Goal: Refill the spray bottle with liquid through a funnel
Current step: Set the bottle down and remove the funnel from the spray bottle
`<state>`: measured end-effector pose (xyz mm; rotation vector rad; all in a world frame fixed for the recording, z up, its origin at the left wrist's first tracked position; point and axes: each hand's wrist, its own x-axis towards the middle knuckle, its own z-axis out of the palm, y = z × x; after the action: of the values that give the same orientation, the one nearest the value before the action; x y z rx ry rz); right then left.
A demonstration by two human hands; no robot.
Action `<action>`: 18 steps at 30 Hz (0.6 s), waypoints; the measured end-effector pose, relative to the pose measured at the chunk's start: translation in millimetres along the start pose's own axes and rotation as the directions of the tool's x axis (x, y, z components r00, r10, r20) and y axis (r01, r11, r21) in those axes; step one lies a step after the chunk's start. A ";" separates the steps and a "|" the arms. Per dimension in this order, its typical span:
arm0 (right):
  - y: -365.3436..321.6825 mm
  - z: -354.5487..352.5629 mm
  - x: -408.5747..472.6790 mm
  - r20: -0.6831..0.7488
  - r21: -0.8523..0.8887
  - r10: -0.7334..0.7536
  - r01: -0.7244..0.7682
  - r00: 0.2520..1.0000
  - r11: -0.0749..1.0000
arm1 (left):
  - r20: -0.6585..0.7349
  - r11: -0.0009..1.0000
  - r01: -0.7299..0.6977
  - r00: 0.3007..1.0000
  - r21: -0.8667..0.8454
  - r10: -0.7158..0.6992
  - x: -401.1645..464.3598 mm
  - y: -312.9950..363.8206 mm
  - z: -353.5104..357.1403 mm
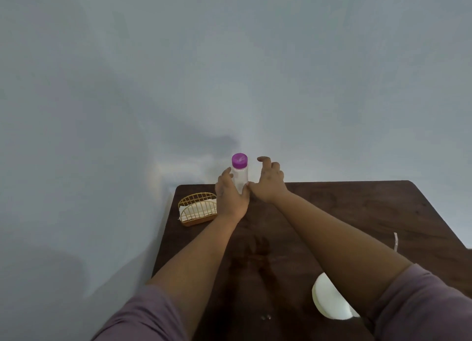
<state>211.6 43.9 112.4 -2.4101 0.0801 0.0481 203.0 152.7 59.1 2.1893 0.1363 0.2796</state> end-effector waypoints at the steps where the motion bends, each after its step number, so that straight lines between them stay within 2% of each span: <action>1: 2.2 -3.2 -9.0 0.008 -0.002 -0.006 0.006 1.000 1.000 | 0.003 1.000 -0.008 1.000 -0.016 0.008 -10.5 2.7 2.1; 6: 21.5 -21.9 -59.4 0.035 -0.016 -0.002 0.002 0.999 1.000 | 0.035 0.998 -0.016 0.999 -0.060 0.018 -64.3 19.4 12.4; 14: 70.5 -64.6 -139.9 0.049 -0.111 0.030 -0.025 0.998 0.994 | 0.262 0.989 0.052 0.965 -0.136 -0.014 -156.0 51.4 38.1; 18: 93.6 -84.3 -169.0 0.045 -0.207 0.038 -0.028 0.998 0.978 | 0.326 0.984 0.065 0.945 -0.164 -0.008 -204.8 58.9 53.8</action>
<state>37.4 -74.4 122.6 -2.6131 0.0971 0.1373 17.8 35.1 44.9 2.0255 -0.0304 -0.0905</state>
